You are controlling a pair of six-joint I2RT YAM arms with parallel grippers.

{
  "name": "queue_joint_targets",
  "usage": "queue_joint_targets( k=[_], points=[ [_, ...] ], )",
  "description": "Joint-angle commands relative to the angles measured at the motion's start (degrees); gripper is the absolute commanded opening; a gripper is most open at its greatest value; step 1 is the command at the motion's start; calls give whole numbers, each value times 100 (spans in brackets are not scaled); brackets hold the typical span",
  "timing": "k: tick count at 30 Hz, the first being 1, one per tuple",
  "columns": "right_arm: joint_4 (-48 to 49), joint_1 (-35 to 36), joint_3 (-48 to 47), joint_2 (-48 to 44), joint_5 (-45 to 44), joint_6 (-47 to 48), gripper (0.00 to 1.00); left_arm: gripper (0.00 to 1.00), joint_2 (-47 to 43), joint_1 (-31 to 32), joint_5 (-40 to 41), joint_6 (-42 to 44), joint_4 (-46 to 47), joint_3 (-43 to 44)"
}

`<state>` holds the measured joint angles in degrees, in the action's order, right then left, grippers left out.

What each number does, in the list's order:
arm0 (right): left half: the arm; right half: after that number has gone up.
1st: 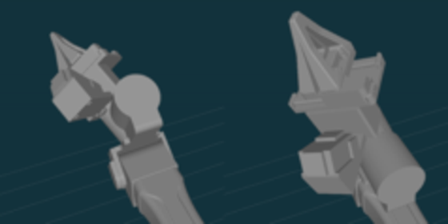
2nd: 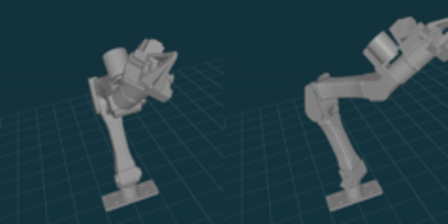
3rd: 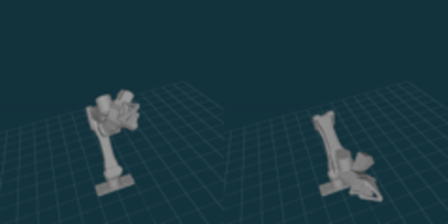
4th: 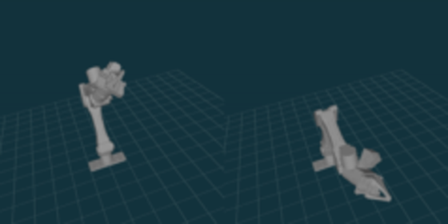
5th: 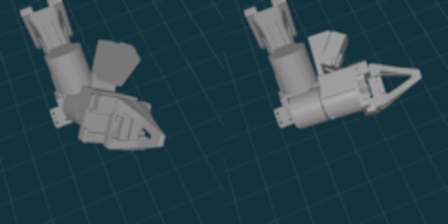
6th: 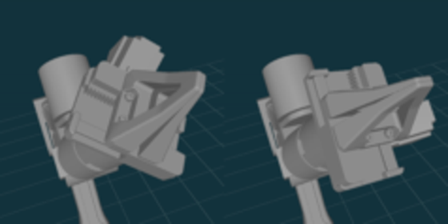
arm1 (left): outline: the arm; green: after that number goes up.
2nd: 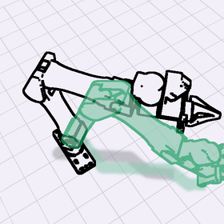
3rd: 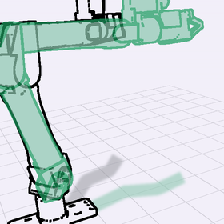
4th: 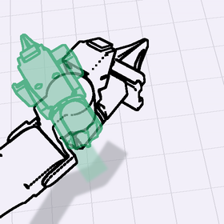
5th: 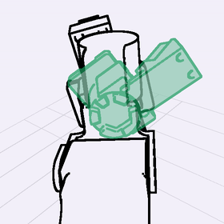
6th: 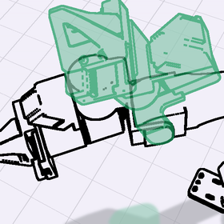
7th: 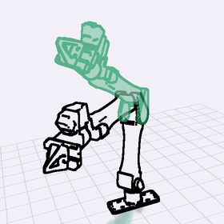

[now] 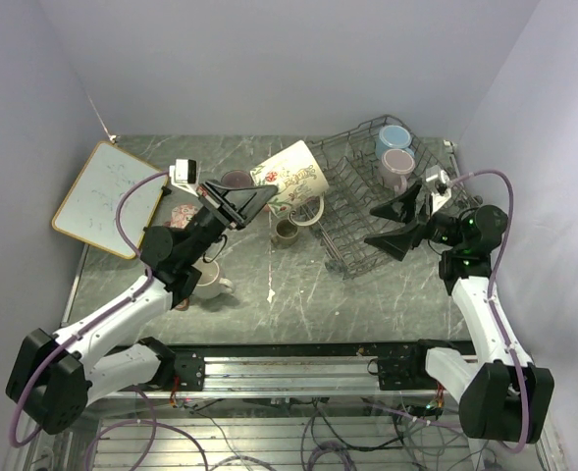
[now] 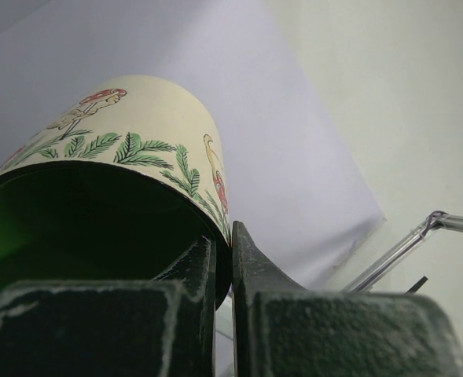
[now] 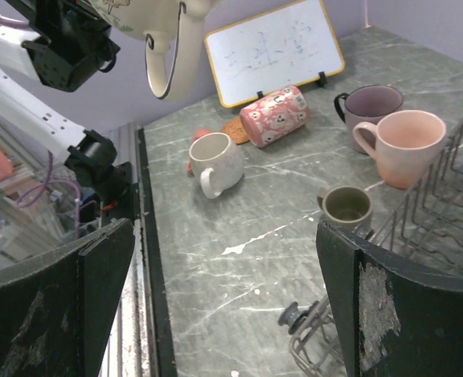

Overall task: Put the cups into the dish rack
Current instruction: Turn the cup upside down in the dish rack.

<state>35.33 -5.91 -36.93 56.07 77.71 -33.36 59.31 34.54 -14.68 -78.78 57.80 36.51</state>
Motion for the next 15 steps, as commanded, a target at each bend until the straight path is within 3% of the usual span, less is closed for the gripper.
queue_joint_targets(
  k=[1,6,15],
  points=[
    [532,195,107,44,9,-577,100,7,-36,46,257,-223,1734,160],
    [1134,422,247,87,23,-1013,100,7,139,224,336,-186,1843,220],
    [1066,892,154,174,-1,-797,100,7,706,777,449,-79,2194,352]
  ],
)
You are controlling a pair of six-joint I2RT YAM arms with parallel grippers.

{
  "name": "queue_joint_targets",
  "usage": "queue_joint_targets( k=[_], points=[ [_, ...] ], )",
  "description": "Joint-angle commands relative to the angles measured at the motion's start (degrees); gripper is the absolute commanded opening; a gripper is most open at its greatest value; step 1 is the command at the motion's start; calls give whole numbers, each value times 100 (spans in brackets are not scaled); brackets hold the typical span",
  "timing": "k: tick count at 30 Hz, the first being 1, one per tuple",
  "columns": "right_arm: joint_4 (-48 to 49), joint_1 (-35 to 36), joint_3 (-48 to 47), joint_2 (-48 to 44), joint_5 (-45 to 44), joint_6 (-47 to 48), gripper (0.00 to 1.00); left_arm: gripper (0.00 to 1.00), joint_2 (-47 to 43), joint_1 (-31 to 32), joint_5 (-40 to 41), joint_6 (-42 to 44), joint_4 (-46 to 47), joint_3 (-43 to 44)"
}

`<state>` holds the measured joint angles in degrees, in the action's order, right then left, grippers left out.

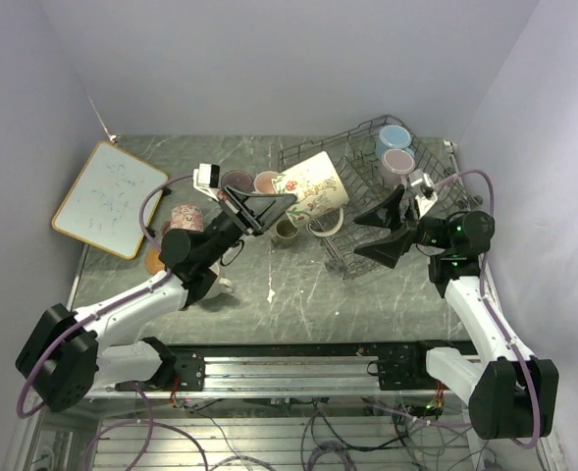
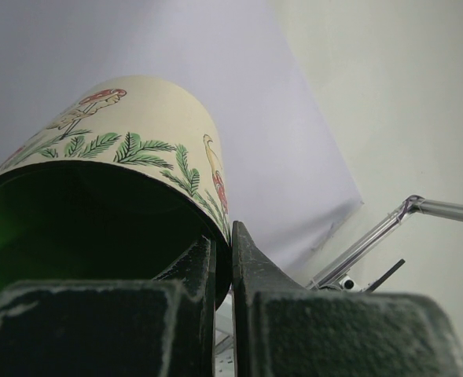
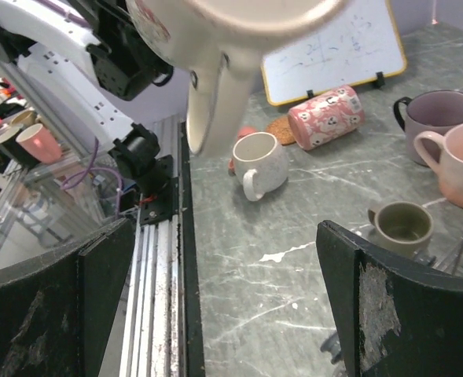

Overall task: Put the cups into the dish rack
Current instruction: Turn the cup upside down in the dish rack.

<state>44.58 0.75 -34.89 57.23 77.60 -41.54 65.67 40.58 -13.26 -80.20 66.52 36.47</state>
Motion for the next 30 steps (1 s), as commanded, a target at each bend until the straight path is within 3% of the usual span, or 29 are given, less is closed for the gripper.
queue_joint_targets(
  k=[1,5,19,30],
  points=[
    [87,280,-62,78,-1,38,100,7,148,212,268,92,1330,405],
    [154,434,-54,163,-95,-219,100,7,419,393,194,237,1406,561],
    [1796,575,694,129,-990,-1999,95,7,1247,757,218,358,1967,882],
    [2064,650,818,260,-1134,-2311,84,7,1652,953,190,259,2159,1146]
  ],
)
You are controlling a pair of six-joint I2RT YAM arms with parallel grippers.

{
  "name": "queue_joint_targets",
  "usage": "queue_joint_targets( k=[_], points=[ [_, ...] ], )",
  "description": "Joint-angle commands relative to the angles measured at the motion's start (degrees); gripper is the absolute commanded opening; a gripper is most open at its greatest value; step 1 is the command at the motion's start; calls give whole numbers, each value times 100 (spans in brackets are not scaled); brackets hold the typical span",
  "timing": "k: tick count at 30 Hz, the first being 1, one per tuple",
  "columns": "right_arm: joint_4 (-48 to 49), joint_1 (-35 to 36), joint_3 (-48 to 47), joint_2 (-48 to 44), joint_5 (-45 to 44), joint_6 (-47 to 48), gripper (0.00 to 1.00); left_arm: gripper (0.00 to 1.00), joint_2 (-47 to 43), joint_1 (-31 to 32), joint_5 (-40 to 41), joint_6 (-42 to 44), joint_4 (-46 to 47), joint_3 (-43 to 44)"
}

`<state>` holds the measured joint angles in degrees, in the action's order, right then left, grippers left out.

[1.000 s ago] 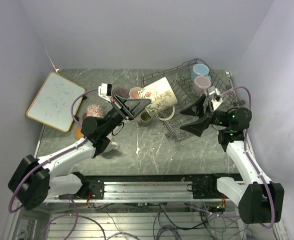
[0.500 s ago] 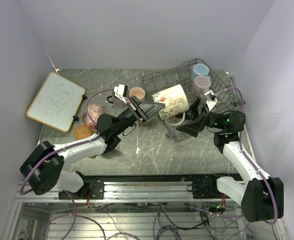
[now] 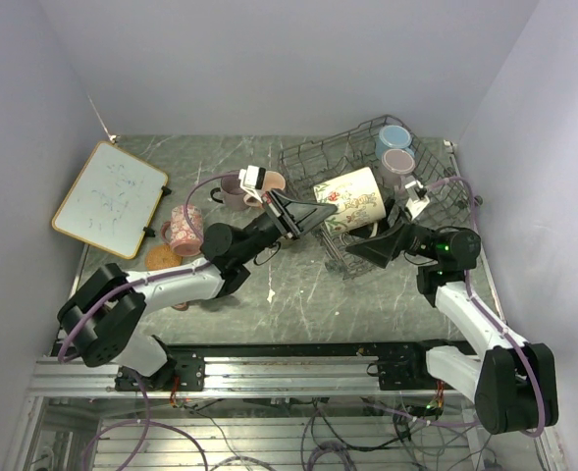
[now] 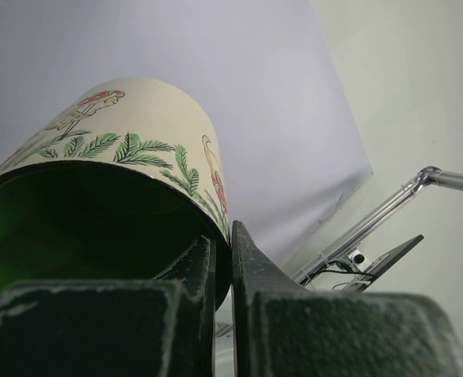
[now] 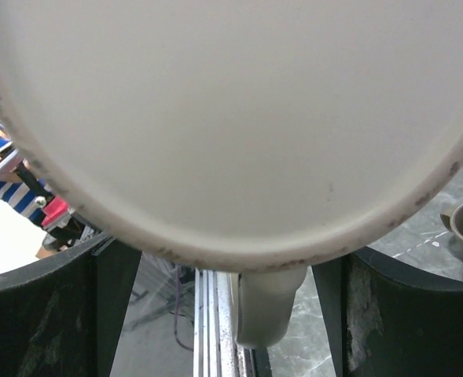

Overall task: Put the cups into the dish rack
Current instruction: Turn the cup upside down in the dish rack.

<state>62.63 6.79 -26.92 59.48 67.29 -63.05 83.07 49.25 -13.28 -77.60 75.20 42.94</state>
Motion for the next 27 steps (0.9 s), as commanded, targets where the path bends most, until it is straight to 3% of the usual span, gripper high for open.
queue_joint_targets(
  k=[1,8,13,21,27],
  points=[
    [258,45,20,35,-108,-181,83,7,-75,96,187,-1,1291,515],
    [234,59,31,11,-184,-302,75,7,27,149,184,-10,1356,566],
    [142,51,32,24,-242,-375,63,7,55,168,178,-5,1374,582],
    [29,50,55,-6,-297,-407,31,7,87,184,201,-9,1427,552],
    [-77,43,32,50,-281,-372,1,7,80,181,197,31,1458,513]
  ],
)
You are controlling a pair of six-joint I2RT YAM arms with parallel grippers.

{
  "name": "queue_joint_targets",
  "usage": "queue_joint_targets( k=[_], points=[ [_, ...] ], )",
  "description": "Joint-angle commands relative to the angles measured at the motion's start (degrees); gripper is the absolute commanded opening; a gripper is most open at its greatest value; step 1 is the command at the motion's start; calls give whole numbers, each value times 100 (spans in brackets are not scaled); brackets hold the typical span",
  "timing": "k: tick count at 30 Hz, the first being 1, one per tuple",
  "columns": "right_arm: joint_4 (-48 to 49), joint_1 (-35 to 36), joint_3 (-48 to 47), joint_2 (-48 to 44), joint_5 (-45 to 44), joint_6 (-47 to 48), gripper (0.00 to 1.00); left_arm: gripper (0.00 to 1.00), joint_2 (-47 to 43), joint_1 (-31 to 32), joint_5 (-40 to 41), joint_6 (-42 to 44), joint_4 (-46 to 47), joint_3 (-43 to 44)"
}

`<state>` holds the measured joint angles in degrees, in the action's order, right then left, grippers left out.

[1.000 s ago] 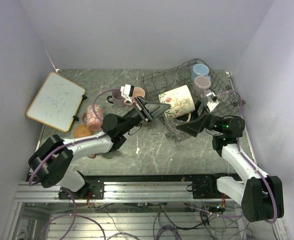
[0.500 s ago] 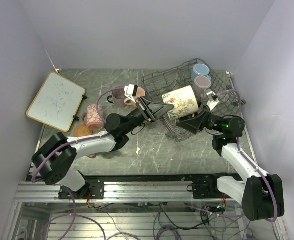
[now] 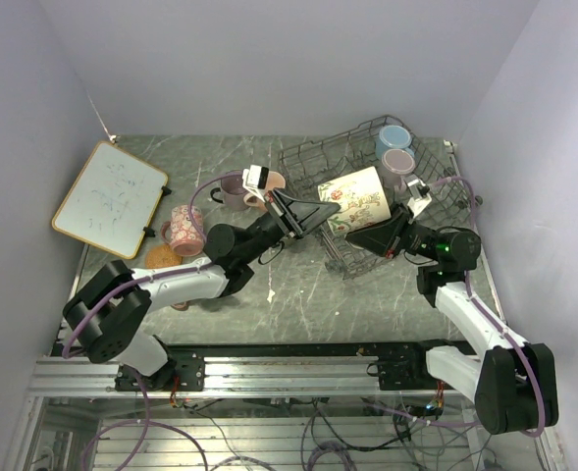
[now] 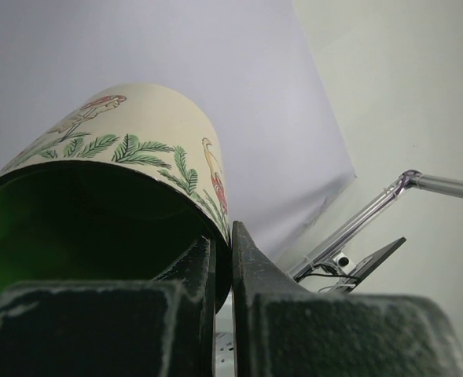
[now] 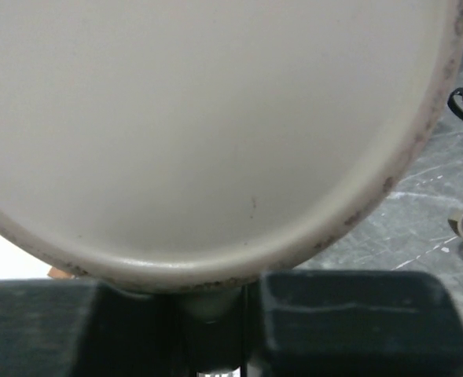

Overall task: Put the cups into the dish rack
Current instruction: Turn the cup upside down in the dish rack.

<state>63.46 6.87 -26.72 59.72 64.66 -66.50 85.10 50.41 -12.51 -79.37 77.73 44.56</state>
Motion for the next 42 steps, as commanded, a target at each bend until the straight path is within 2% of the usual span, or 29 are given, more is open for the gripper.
queue_joint_targets(
  k=[1,5,6,9,10,12,14,24,31,37,42],
  points=[
    [-163,26,1,54,-16,-28,0,7,-128,67,126,230,1214,339],
    [45,-55,15,183,10,-165,0,8,-174,67,117,377,1235,287],
    [143,-81,29,214,11,-227,0,14,-204,65,113,413,1209,270],
    [359,-179,79,280,-28,-398,0,46,-295,68,127,499,1054,197],
    [410,-212,90,279,-44,-425,0,54,-333,67,139,528,1006,154],
    [474,-259,120,247,-80,-451,0,67,-426,74,199,589,916,53],
    [518,-331,142,218,-119,-475,0,75,-541,66,266,683,798,-65],
    [817,-704,176,201,-140,-680,0,90,-1359,57,768,1353,-557,-809],
    [808,-1020,128,171,-112,-595,0,93,-2141,19,944,1981,-1812,-1101],
    [446,-1396,37,79,-86,-165,0,100,-3198,-141,1153,3423,-5126,-480],
    [-604,-1687,-290,118,-47,663,0,98,-3648,-224,1453,4943,-7616,606]
  ],
)
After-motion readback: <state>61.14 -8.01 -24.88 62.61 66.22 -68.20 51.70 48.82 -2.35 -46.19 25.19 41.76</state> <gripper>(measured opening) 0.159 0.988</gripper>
